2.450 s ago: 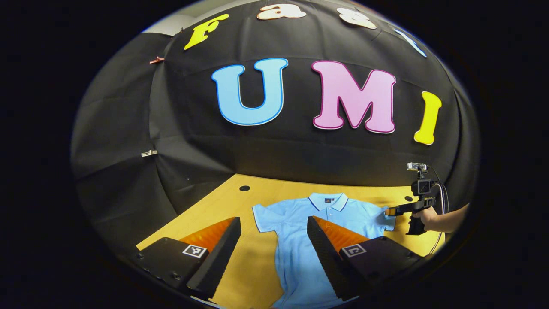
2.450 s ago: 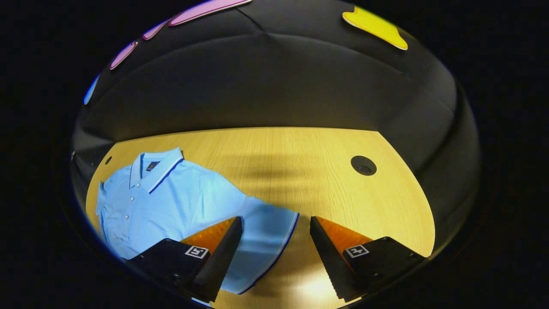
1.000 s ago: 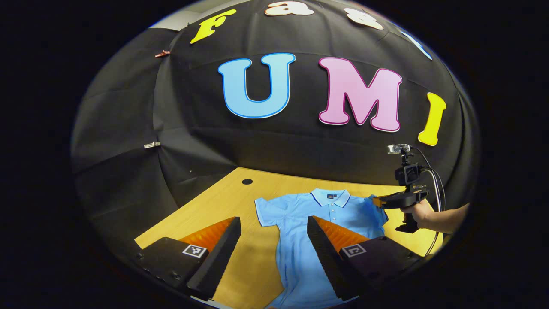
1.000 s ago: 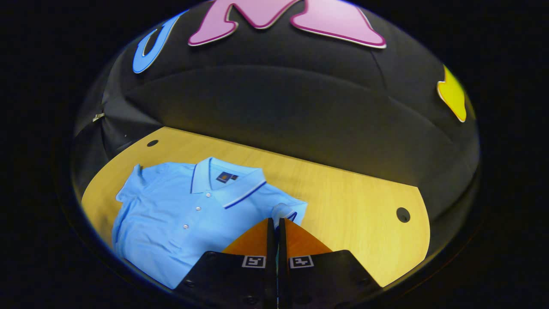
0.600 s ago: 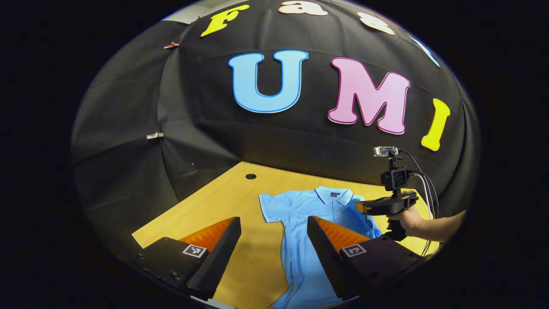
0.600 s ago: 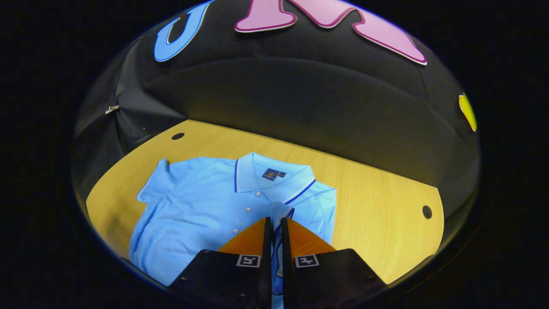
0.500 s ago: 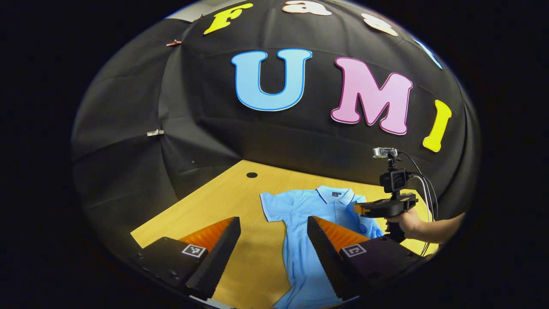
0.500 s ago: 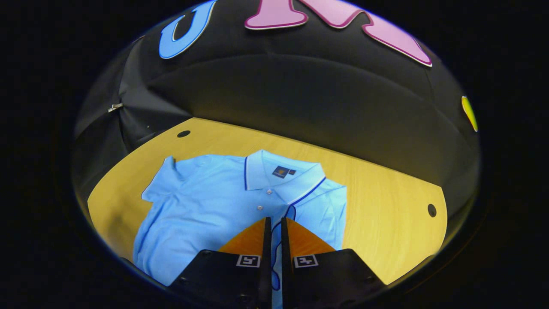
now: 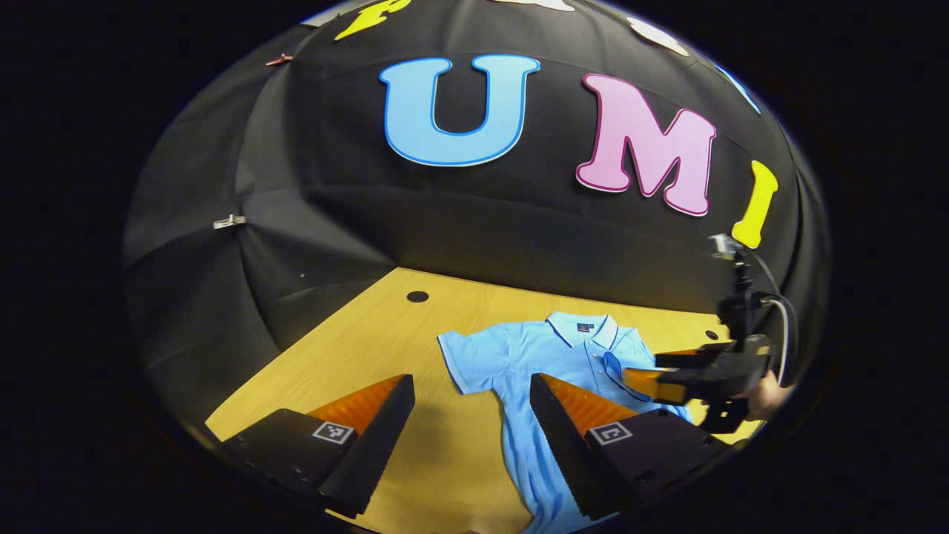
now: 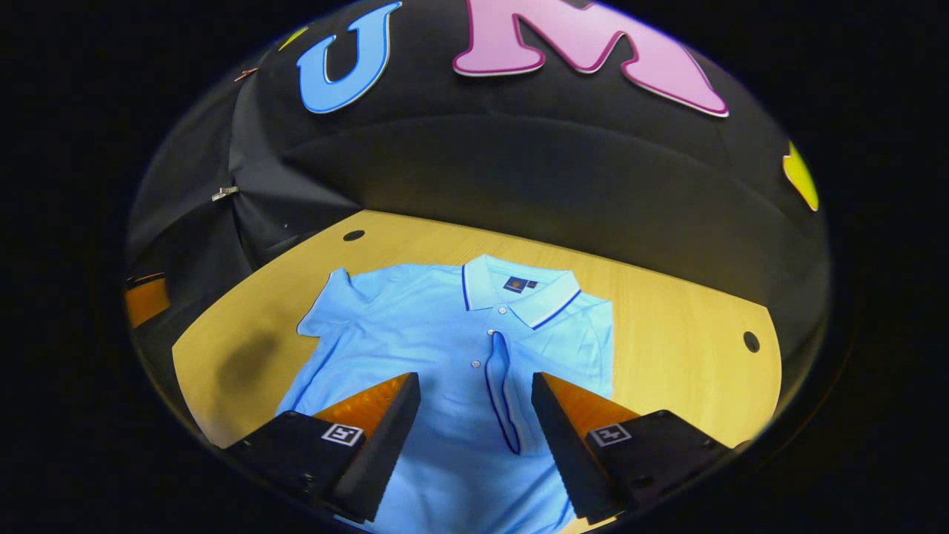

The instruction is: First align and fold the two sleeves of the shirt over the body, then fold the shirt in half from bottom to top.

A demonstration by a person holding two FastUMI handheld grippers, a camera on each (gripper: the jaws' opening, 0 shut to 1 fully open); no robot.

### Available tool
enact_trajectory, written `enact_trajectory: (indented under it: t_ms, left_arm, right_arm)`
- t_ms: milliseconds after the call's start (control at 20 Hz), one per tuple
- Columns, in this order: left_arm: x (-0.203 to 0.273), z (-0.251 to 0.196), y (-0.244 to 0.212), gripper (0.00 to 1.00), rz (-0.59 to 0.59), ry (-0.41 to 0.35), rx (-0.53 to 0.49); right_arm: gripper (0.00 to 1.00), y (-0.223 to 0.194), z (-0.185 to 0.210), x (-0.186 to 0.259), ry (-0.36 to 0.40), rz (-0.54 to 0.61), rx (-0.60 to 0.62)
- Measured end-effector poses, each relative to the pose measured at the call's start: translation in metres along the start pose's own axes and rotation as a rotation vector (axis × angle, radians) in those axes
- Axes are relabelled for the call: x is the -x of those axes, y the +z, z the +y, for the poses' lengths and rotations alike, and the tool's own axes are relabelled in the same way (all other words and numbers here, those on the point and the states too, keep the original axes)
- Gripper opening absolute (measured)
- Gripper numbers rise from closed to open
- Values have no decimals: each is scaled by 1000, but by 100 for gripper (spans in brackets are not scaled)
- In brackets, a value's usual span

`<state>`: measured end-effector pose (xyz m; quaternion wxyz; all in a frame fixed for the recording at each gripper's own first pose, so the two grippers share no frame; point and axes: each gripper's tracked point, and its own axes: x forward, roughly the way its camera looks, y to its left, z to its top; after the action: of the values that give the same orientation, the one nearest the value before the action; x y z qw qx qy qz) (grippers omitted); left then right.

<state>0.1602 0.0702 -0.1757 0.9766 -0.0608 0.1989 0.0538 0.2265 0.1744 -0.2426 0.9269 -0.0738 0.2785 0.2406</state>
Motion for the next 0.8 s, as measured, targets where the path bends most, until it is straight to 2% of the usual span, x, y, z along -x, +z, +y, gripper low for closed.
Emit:
enact_trajectory:
  t_ms: [100,300,550,650,800]
  left_arm:
    - [-31,0,-1,99,37,-27,-1]
    - [-98,12,-1,98,45,-10,-38]
    - [-176,26,-23,98,98,-4,-56]
    - [-206,36,-31,98,125,6,-80]
    - [-239,43,-33,98,147,8,-50]
  right_arm:
    - [98,-1,-16,24,-28,-13,-7]
    - [98,-1,-45,72,-74,-40,-96]
    - [98,-22,-84,124,-117,-29,-205]
    - [98,-29,-104,138,-157,-38,-218]
    - [99,-45,-123,154,-208,-40,-214]
